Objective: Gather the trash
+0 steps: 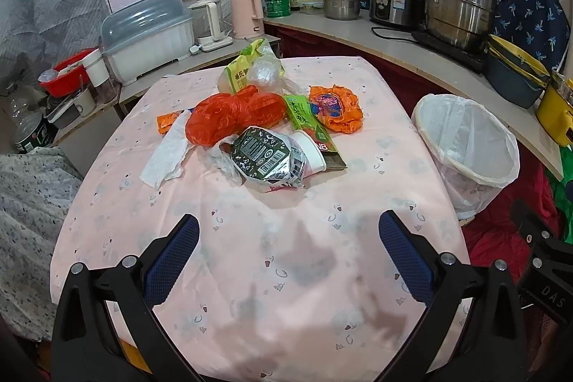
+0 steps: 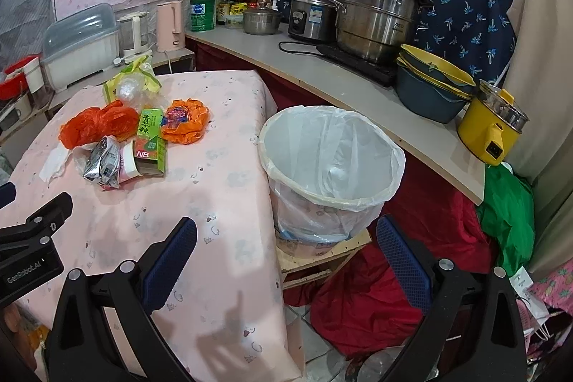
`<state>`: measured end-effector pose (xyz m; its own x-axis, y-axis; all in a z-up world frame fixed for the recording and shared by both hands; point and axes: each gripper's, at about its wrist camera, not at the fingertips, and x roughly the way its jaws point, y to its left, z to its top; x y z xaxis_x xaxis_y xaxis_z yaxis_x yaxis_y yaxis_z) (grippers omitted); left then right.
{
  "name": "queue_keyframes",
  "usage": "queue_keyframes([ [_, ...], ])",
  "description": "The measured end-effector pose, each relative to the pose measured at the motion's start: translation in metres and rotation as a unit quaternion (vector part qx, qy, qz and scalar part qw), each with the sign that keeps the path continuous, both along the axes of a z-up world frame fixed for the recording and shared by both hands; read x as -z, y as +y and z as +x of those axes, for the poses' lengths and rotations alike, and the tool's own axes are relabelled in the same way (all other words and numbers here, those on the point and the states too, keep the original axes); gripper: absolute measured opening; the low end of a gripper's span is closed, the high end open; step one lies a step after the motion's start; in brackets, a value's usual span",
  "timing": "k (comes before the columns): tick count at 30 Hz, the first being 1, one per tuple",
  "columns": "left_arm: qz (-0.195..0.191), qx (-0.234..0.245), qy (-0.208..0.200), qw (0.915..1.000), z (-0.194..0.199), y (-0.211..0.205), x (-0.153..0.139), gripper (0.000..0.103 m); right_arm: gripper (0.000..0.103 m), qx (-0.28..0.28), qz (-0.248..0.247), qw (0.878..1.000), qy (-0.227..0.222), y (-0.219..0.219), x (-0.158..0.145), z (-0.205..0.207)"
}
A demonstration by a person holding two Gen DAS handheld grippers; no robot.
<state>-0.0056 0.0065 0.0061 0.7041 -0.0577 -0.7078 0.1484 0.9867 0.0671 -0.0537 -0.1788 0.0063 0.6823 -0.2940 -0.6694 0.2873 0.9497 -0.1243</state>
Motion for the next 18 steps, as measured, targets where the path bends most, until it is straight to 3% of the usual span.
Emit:
queue_keyframes([
  [9,-0.004,0.003,0.001,1.0000,0.025,0.010,-0.003,0.096,0.096,0.000,0.008,1.000,0.001,0.002,0.002,0.024],
  [18,-0.011,-0.010,-0.004,0.9999,0.073,0.030,-0.011,0.096,0.096,-0.013,0.012,1.000,-0.001,0.012,-0.002,0.077],
])
